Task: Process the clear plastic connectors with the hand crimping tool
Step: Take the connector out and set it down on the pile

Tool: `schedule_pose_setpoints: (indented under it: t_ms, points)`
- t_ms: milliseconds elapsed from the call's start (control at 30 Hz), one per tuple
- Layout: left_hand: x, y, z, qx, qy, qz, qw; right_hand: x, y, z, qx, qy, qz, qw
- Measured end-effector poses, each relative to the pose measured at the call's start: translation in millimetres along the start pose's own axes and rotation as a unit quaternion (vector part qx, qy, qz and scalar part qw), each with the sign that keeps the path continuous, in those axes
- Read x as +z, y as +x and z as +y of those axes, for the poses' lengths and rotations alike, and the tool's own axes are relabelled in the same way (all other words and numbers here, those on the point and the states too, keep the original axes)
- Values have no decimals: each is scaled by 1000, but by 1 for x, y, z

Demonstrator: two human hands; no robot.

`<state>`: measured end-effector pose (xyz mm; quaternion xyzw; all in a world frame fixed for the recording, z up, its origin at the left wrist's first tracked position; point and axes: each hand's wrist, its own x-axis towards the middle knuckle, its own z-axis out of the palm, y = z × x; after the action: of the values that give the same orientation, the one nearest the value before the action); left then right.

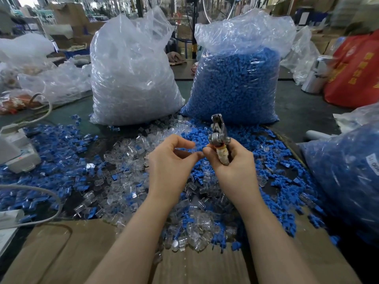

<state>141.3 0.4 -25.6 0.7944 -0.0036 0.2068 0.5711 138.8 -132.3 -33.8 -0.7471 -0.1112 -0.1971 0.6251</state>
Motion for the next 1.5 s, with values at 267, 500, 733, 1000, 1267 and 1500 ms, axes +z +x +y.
schedule_pose_setpoints:
  t_ms: [267, 500, 733, 1000, 1267, 1500]
  points:
    - [0, -2, 0, 38, -47, -37, 998, 2, 0, 2, 28, -40, 25, 998]
    - [-2, -1, 0, 31, -32, -45, 998, 2, -1, 4, 51, -23, 13, 998]
    - [0, -1, 1, 7, -30, -16, 999, 4, 0, 6, 62, -49, 23, 997]
    - [0, 0, -1, -2, -24, -1, 1000, 4, 0, 6, 70, -64, 13, 995]
    - [-4, 1, 1, -3, -29, -38, 999, 3, 0, 7, 73, -64, 12, 995]
    - [-8, 4, 3, -31, -93, -109, 989, 0, 1, 9, 56, -56, 10, 997]
